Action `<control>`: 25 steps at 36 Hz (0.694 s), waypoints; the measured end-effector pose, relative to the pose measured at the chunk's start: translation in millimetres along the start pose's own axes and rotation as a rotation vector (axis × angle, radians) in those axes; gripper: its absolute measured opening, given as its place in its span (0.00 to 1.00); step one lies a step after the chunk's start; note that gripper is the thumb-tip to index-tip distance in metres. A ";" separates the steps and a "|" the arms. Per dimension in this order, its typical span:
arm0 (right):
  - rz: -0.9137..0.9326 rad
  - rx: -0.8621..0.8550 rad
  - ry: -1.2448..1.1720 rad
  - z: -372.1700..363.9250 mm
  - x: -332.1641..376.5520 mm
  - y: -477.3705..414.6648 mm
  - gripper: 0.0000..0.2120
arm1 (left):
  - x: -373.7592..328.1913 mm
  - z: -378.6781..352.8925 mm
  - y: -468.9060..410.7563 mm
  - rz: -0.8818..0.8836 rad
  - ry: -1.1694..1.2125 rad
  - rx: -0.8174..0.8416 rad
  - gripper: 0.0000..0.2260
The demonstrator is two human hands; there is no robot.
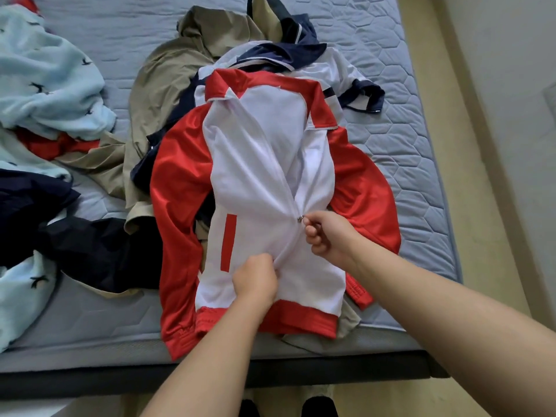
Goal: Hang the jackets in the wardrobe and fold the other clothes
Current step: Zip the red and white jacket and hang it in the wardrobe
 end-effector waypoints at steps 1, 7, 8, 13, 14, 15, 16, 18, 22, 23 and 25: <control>0.018 -0.012 -0.022 -0.9 4.4 -0.2 0.13 | 9.1 -3.0 -0.2 0.020 -0.041 0.024 0.06; 0.027 0.035 0.033 -12.9 13.9 -3.1 0.13 | -1.0 18.7 -8.9 -0.074 -0.032 0.009 0.12; 0.025 0.045 0.039 -15.4 15.4 -5.1 0.13 | -13.7 27.1 -12.2 -0.101 0.008 -0.026 0.13; 0.078 0.015 -0.037 -10.7 42.0 -18.1 0.14 | -48.8 55.1 -37.2 -0.153 0.082 -0.187 0.09; 0.094 0.006 -0.057 -7.8 49.7 -20.4 0.14 | -46.5 55.0 -42.1 -0.138 0.065 -0.181 0.08; 0.107 -0.004 -0.074 -4.3 56.8 -22.4 0.13 | -42.4 53.0 -45.9 -0.127 0.034 -0.167 0.08; 0.116 -0.012 -0.087 -1.5 63.1 -24.2 0.13 | -36.1 49.8 -48.1 -0.114 0.000 -0.147 0.08; 0.129 -0.015 -0.092 1.9 72.2 -27.7 0.13 | -20.5 41.6 -50.4 -0.085 -0.049 -0.098 0.07; 0.106 0.026 -0.051 -2.1 77.0 -33.0 0.13 | -15.8 43.7 -50.7 -0.099 -0.045 -0.084 0.09; 0.098 0.034 -0.047 -3.8 76.9 -34.0 0.14 | -25.0 49.3 -50.9 -0.128 -0.015 -0.107 0.11; 0.103 0.037 -0.054 -6.7 80.6 -36.9 0.14 | -49.7 62.0 -52.7 -0.209 0.042 -0.181 0.13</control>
Point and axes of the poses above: each hand's wrist, its own y-axis away from the middle knuckle, its own z-axis out of the back of the hand, x = y × z, the point moved 5 cm from there along -y, towards the middle knuckle, and after that the axes turned 4 degrees about z, right-handed, at the moved point
